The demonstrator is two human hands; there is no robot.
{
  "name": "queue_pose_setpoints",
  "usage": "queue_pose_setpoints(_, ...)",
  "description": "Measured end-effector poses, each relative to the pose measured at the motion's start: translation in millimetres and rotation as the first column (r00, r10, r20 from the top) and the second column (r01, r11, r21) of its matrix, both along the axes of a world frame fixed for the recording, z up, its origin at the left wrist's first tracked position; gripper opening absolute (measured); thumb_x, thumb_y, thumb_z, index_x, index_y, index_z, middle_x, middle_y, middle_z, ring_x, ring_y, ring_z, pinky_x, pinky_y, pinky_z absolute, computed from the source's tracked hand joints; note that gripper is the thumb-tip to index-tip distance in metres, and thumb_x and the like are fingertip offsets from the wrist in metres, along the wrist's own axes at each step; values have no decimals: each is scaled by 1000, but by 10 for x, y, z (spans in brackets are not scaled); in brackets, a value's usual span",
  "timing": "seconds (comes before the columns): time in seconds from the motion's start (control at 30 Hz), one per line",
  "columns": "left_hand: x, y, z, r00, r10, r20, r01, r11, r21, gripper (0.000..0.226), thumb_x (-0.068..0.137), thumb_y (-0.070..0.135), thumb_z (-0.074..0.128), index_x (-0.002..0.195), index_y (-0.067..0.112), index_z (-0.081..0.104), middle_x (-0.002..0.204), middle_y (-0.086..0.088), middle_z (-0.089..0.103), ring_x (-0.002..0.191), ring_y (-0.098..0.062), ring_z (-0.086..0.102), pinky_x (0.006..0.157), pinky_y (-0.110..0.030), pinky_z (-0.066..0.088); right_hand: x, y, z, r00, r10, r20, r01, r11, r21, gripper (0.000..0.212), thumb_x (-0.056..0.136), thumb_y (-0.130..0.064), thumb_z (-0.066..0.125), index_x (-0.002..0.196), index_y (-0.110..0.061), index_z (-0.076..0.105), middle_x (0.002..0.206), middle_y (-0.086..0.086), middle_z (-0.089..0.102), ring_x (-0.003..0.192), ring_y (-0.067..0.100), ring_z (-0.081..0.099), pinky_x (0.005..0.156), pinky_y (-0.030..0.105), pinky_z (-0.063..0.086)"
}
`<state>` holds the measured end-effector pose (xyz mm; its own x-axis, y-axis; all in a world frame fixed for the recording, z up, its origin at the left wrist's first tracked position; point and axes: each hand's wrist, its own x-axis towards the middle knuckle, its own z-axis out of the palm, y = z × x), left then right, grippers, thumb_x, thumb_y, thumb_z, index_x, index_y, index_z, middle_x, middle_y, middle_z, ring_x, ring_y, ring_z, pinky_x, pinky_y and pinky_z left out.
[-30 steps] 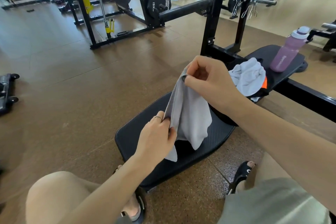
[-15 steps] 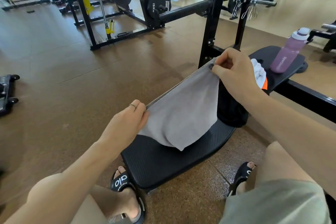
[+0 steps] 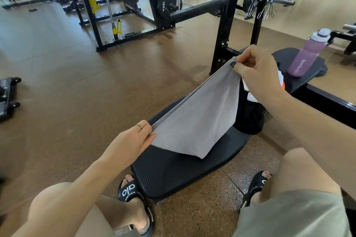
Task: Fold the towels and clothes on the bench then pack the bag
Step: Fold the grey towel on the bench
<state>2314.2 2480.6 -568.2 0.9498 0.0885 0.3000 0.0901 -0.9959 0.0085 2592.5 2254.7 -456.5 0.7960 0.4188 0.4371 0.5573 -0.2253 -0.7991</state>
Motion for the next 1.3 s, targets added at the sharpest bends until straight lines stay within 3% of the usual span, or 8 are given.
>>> queue_pose_setpoints(0.13, -39, 109, 195, 995, 80, 65, -74, 992, -101, 26, 109, 36, 37, 97, 17, 51, 93, 6, 52, 64, -13, 54, 58, -32, 51, 66, -37, -39, 998, -30, -51, 28, 999, -29, 13, 87, -6, 63, 84, -17, 60, 77, 3, 62, 71, 12, 54, 65, 20, 46)
queue_pose_setpoints(0.37, 24, 310, 603, 944, 245, 221, -173, 938, -302, 10, 99, 30, 57, 97, 20, 58, 89, 9, 61, 79, -16, 60, 72, -38, 53, 138, -133, -95, 985, -17, -170, 18, 1000, 5, 23, 90, -6, 66, 81, -25, 58, 76, -1, 62, 81, 17, 60, 89, 49, 57)
queue_pose_setpoints(0.6, 59, 431, 824, 918, 300, 260, -178, 896, -406, 9, 94, 24, 70, 91, 23, 61, 83, 6, 68, 79, -18, 66, 75, -39, 57, 122, -188, -59, 980, 107, -165, -113, 993, -25, 22, 94, -2, 63, 106, -19, 70, 87, -3, 70, 77, 3, 67, 75, 20, 58)
queue_pose_setpoints(0.77, 61, 552, 956, 931, 284, 230, -183, 908, -378, 9, 94, 29, 69, 92, 26, 61, 83, 9, 68, 82, -16, 68, 80, -41, 58, 116, -193, 8, 989, 130, -76, -142, 973, -180, 15, 96, -6, 62, 99, -15, 73, 90, 3, 74, 71, 11, 71, 71, 17, 57)
queue_pose_setpoints(0.93, 88, 574, 1126, 933, 272, 234, -186, 925, -332, 10, 93, 29, 70, 91, 24, 61, 81, 8, 69, 78, -18, 69, 78, -42, 58, 159, -188, 81, 991, 134, -29, -137, 959, -248, 14, 96, -6, 60, 96, -16, 70, 83, 0, 71, 60, -2, 63, 60, 7, 47)
queue_pose_setpoints(1.1, 65, 589, 1217, 969, 163, 185, -120, 967, -227, 16, 96, 22, 66, 111, 22, 69, 91, 9, 69, 85, -16, 67, 81, -40, 58, 205, -224, 104, 982, 180, 56, -146, 913, -381, 13, 96, -9, 62, 97, -19, 68, 77, -1, 72, 67, 8, 67, 75, 21, 55)
queue_pose_setpoints(1.2, 62, 605, 1244, 980, 132, 152, -105, 979, -173, 16, 95, 20, 67, 109, 20, 74, 94, 9, 69, 84, -16, 67, 79, -39, 59, 216, -239, 150, 978, 209, -11, -194, 887, -418, 12, 96, -5, 60, 93, -16, 65, 63, 3, 69, 54, 13, 61, 68, 35, 55)
queue_pose_setpoints(1.3, 44, 602, 1236, 984, 118, 134, -93, 980, -178, 12, 93, 18, 69, 102, 22, 73, 90, 11, 68, 81, -13, 65, 76, -39, 59, 172, -275, 224, 935, 283, -214, -340, 887, -312, 5, 96, 3, 58, 97, -1, 61, 78, 16, 74, 66, 20, 73, 73, 32, 63)
